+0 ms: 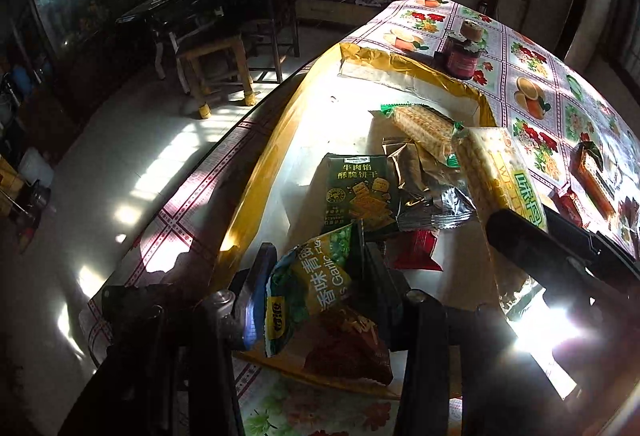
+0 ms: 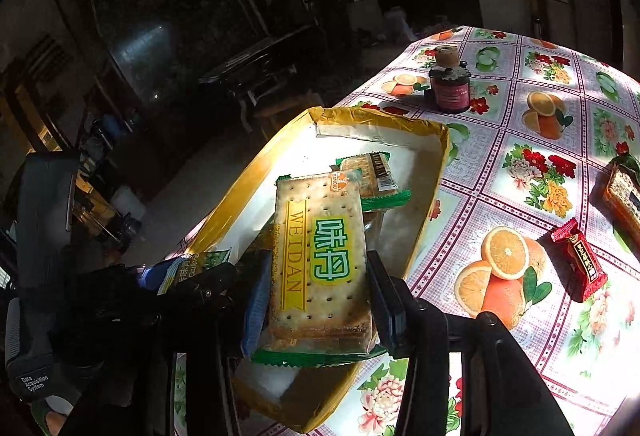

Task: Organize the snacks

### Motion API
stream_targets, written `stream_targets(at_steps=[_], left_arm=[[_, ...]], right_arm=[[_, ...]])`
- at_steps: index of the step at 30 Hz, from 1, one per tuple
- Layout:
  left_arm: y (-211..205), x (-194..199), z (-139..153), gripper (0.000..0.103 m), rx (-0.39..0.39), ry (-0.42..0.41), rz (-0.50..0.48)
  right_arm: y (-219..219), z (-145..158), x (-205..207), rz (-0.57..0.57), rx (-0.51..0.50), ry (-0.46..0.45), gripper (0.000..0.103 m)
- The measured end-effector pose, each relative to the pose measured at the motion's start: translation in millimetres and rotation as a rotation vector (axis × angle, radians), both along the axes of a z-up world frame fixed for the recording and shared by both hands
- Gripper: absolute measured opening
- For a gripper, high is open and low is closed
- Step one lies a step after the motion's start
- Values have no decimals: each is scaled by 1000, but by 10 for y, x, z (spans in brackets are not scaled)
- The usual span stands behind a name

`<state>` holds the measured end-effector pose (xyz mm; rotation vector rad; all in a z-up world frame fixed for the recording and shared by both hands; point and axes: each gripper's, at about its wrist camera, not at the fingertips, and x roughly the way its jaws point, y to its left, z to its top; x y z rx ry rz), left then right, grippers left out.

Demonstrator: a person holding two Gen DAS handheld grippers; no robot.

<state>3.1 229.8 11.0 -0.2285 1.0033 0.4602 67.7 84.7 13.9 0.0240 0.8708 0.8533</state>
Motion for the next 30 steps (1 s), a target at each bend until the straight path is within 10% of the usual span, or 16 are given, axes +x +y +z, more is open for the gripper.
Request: stream_targets(at_steps=[20,30], left_arm=[[79,108,-194,48,-9,41,9],[19,61,-75,67,12,33,8]], right_arm=[[250,-292,218,12,-57,34,50],[17,-157,172,-13,-8,31,52]])
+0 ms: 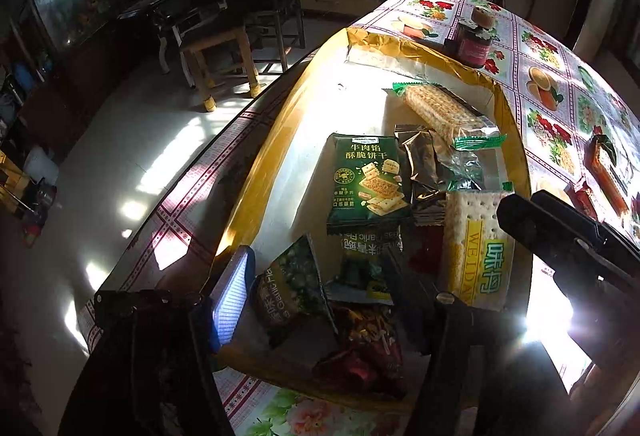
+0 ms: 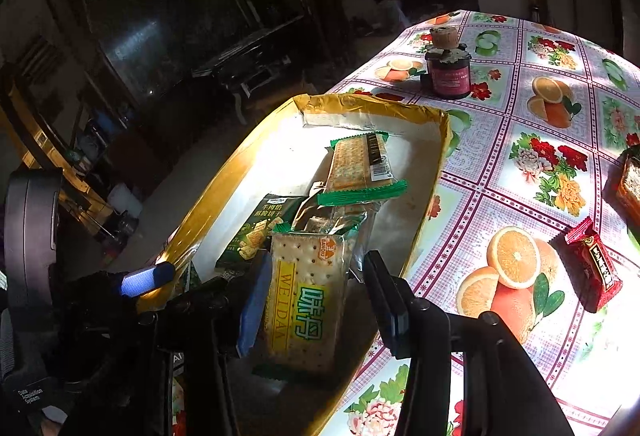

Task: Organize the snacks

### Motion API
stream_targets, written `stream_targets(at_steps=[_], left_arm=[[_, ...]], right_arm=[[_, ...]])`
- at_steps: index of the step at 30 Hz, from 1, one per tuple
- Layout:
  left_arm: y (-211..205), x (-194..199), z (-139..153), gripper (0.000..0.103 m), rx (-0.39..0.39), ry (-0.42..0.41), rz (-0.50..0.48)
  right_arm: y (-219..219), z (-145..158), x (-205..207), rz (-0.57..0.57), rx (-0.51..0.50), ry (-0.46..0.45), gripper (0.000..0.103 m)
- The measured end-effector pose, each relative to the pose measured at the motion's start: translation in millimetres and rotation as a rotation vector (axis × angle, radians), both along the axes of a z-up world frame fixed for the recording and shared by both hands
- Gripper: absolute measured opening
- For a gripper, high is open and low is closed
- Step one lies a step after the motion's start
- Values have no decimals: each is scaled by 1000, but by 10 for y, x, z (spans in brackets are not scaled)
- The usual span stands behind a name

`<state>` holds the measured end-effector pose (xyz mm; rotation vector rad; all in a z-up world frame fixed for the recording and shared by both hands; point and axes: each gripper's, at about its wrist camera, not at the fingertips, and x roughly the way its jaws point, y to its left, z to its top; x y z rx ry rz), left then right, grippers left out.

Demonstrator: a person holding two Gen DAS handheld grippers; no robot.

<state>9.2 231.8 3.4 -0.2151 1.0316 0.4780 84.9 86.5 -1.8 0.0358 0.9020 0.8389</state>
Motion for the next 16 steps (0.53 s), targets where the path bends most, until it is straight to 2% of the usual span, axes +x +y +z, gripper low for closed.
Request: stream_targets(at_steps=[5,16], left_arm=[[-102,-11,90,70,13,-15,-12],[-429,95,187,72,3,-24,-67]], right_arm=[[-326,64,9,-53,21,-9,56],[-1160,57,54,-195,43,11,56]])
